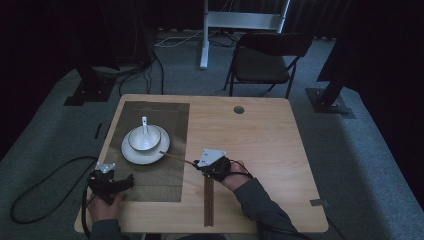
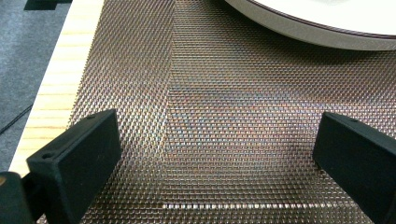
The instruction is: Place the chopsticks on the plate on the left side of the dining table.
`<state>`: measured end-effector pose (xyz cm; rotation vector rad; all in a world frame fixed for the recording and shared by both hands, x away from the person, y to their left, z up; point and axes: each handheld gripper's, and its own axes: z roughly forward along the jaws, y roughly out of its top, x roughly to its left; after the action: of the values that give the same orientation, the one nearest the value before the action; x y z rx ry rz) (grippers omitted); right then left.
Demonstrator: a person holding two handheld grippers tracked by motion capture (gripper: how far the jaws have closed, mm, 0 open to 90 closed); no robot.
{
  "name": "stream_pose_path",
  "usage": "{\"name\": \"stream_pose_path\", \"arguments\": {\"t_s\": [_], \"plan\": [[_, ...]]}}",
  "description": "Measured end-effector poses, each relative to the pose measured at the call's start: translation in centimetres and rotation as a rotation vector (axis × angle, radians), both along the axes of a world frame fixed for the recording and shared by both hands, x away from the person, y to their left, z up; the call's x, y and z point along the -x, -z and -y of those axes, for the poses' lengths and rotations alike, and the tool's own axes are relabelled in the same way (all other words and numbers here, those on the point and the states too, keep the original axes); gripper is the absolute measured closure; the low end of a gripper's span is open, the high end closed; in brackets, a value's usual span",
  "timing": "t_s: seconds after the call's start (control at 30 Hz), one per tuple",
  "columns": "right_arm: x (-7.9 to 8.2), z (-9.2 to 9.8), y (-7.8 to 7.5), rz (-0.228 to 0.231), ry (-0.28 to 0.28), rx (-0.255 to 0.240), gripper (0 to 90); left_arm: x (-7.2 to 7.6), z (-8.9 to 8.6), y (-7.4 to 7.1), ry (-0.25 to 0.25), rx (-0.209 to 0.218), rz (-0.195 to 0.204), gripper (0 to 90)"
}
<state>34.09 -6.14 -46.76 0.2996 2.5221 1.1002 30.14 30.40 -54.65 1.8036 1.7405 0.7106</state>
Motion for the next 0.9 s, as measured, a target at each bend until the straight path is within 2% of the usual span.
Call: {"name": "stream_pose_path", "arguments": {"t_s": [0.67,0.9], "plan": [[-0.3,-1.5,-0.5,0.01,-0.028,0.005,84.5,0.0,0.0,0.0,0.0,0.0,0.0,1.4],[-0.4,-2.1,-0.6,0.027,-0.041,0.025,84.5,0.0,0.0,0.0,0.0,0.0,-0.001,1.4]]}}
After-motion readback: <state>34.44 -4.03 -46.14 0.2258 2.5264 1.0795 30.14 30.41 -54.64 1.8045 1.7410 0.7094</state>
